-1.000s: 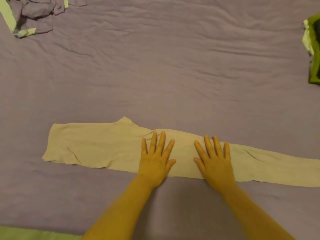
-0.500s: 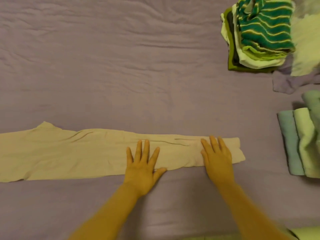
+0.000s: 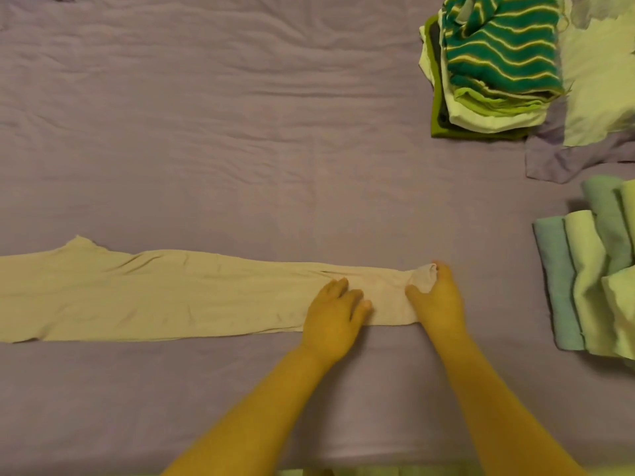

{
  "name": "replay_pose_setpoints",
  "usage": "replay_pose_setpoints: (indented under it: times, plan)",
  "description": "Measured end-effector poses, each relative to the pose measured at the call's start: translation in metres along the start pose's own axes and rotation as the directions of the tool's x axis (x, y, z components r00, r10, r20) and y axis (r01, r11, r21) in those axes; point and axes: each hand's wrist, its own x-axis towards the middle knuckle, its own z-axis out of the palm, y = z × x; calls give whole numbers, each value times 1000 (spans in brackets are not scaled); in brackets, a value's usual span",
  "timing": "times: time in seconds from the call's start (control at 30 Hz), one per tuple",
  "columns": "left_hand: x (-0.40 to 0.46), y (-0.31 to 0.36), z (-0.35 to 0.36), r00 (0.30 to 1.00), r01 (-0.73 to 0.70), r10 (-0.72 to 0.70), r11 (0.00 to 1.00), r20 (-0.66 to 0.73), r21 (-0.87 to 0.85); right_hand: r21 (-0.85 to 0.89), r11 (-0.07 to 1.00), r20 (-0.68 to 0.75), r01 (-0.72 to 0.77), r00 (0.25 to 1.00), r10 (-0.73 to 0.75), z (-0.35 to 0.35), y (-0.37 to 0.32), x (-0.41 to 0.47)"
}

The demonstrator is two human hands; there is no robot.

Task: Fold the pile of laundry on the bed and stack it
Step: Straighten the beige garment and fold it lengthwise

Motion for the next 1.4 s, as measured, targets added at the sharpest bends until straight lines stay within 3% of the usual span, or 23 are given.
replay_pose_setpoints:
  times: [0.03,0.07,0.13,0.17,0.2,0.23,0.3,0.37,0.47,0.57,0.63,0.7,0.8,0.93,1.07,1.2,1.4]
  plan:
    - [-3,5,-12,997,62,-69,970,-25,-236,78,995,-5,66,998,-65,2,-11,-10]
    - [-6,9,-27,987,147,-162,862,9,-484,157,980,7,119,993,-122,6,-25,-22]
    - [-9,8,-56,939,321,-259,433,225,-842,319,926,113,201,962,-248,19,-54,-52]
    - [-11,1,-69,925,348,-238,224,295,-910,401,891,207,214,926,-316,28,-65,-68]
    - [-15,-7,-81,926,331,-234,118,297,-936,464,863,298,202,881,-367,38,-73,-81]
    - [-17,-14,-93,929,296,-266,109,259,-949,495,849,362,184,845,-394,47,-78,-92]
    - [-18,-35,-107,902,279,-408,306,139,-910,508,841,391,185,820,-417,62,-84,-104]
    - [-16,-59,-112,876,270,-482,531,-24,-803,424,866,302,264,860,-410,72,-84,-107]
    - [-19,-95,-120,884,239,-446,683,-136,-691,-29,880,181,474,868,-462,88,-79,-99]
    - [-36,-133,-131,898,175,-392,736,-201,-654,-454,731,300,510,860,-414,113,-75,-94]
    - [-50,-159,-138,877,170,-393,792,-277,-587,-557,646,350,522,853,-388,130,-72,-98]
    - [-63,-187,-145,837,185,-419,823,-352,-537,-571,583,393,579,816,-425,148,-71,-106]
    - [-74,-221,-154,809,218,-446,833,-383,-509,-534,580,395,615,788,-472,167,-75,-116]
    - [-70,-239,-160,823,281,-488,795,-291,-537,-569,597,369,566,824,-429,174,-87,-120]
    - [-57,-241,-162,847,361,-480,834,-227,-416,-606,554,386,571,820,-423,173,-89,-115]
    - [-52,-241,-166,862,317,-433,866,-264,-386,-626,515,378,585,806,-456,173,-88,-115]
    - [-65,-247,-176,856,206,-344,912,-385,-356,-637,560,308,530,841,-446,183,-104,-126]
